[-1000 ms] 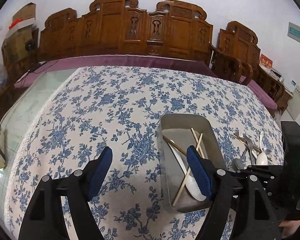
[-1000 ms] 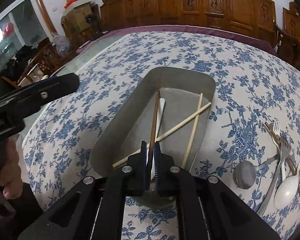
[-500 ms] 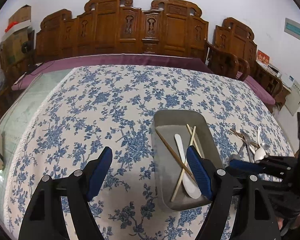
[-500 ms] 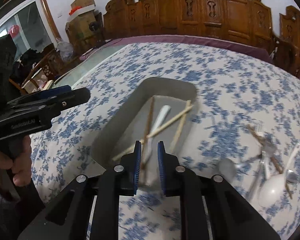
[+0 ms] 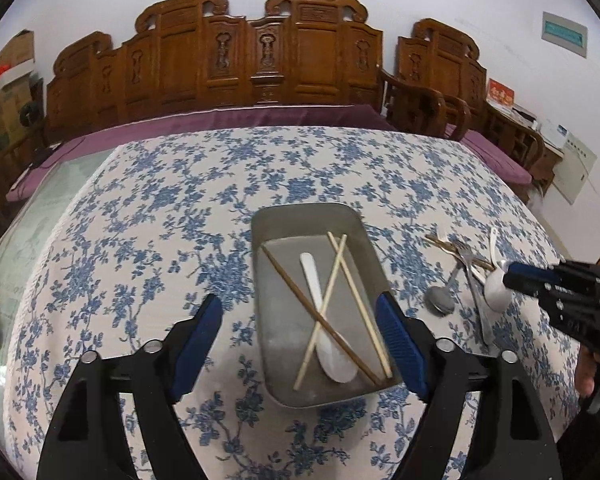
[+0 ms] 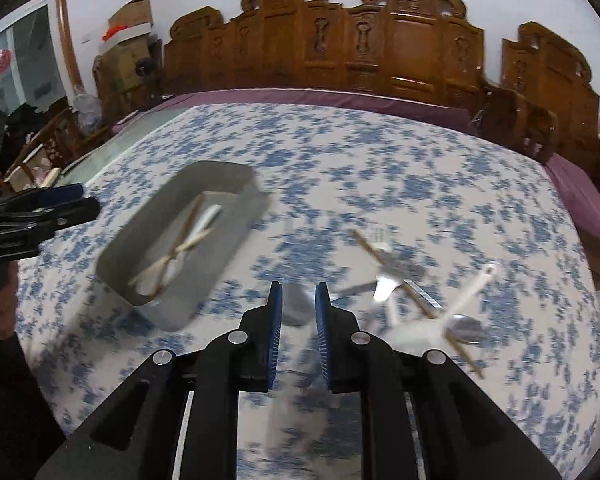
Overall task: Organize utensils
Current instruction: 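Open the right gripper over the tray and move it to the utensil pile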
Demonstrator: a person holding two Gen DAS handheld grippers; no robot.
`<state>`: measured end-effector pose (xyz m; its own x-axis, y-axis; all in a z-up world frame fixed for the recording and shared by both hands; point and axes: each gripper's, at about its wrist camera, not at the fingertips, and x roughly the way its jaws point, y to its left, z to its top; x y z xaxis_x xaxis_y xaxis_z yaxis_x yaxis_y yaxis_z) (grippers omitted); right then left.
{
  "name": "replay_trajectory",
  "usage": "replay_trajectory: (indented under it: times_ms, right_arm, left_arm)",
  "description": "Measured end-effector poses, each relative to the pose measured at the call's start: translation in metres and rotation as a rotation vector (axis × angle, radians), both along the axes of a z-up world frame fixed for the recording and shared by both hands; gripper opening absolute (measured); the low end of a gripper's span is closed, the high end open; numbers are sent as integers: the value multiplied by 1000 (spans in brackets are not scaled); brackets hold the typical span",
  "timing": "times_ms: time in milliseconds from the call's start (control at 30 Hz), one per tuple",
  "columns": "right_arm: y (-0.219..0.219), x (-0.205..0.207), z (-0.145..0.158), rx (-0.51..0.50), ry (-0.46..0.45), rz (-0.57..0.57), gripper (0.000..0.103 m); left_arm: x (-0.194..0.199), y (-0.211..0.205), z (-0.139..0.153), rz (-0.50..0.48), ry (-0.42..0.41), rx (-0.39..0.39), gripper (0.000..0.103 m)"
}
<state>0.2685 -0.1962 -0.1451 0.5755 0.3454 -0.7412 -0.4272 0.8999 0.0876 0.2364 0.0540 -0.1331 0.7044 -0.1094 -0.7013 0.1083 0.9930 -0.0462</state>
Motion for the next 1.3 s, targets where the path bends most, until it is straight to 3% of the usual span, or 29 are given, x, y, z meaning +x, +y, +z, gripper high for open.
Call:
replay_trajectory:
  times_ms: [200,667,900,1033,1167,1300]
  right_arm:
    - [-27,13,-23,-4,24,-44,19]
    - [-23,54,-76,-44,132,-56,19]
    - [-9,63,-83,-136,102,-57,21]
    - [-17,65,-82,-113,134,-68,16]
    - [-31,66,-78,-25,186,-65,8]
    - [-39,62,-65,30,184,-45,8]
  left_arm:
    - [-6,-18,-1,-38,-9,-5,81]
    - [-11,-49,-3,-81,-5,2,81]
    - [-12,-71,-6,-97,19,61,81]
    - [-11,-82,-7,-89,50,72,81]
    - [-6,-98,-7,-102,70,95,81]
    - [4,-116,-10,-121,90,113,81]
